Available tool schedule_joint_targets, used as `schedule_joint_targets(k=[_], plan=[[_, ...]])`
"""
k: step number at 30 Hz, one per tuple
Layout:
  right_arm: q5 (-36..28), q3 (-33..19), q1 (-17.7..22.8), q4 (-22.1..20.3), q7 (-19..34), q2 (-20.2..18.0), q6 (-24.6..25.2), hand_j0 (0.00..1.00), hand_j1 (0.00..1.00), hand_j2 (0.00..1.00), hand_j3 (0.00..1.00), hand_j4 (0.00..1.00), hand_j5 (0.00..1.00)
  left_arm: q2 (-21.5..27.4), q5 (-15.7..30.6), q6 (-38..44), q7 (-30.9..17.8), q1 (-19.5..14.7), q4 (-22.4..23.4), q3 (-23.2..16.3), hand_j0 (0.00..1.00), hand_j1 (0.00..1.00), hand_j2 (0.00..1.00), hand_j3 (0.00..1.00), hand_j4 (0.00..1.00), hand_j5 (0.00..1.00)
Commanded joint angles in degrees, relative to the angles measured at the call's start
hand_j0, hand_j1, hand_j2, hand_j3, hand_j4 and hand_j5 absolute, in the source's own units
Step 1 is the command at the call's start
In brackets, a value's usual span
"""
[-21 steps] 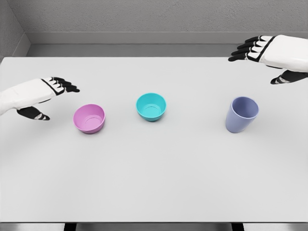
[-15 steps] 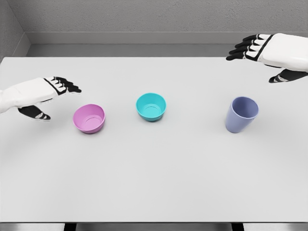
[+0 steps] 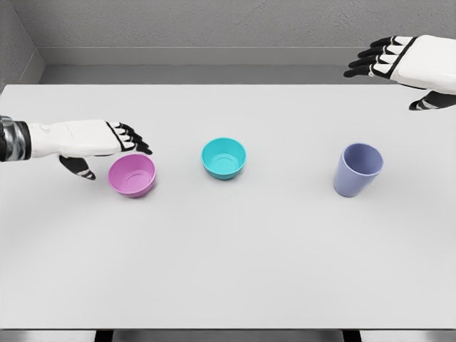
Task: Stacking bowl and cup with both arms
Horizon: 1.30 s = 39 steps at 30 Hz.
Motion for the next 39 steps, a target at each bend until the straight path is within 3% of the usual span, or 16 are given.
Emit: schedule_joint_targets(k=[1,20,26,39], plan=[[0.1,0.0,0.0,0.0,0.0,0.0,0.2,1.0,1.0,1.0,1.0,1.0,1.0,-1.2,0.1,0.1,-0.4,0.0,0.1,-0.8,1.0,1.0,1.0,1.0,1.0,1.0],[1.0,4.0,1.3,-1.5,0.0,-0.4,0.2,1.0,1.0,1.0,1.0,1.0,1.0,-2.8,-0.6,0.1,-2.1,-0.1,0.8,-2.7,1.0,1.0,1.0,1.0,1.0,1.0],[1.0,3.9,2.3,-2.5,0.0,-4.7,0.2,1.0,1.0,1.0,1.0,1.0,1.0,-3.0,-0.7,0.1,-2.1,-0.1,1.3,-2.8,1.0,1.0,1.0,1.0,1.0,1.0],[1.0,3.9,4.2,-5.3,0.0,-4.7,0.2,1.0,1.0,1.0,1.0,1.0,1.0,-4.8,-2.8,0.1,-2.1,-0.1,2.6,-2.8,1.0,1.0,1.0,1.0,1.0,1.0]])
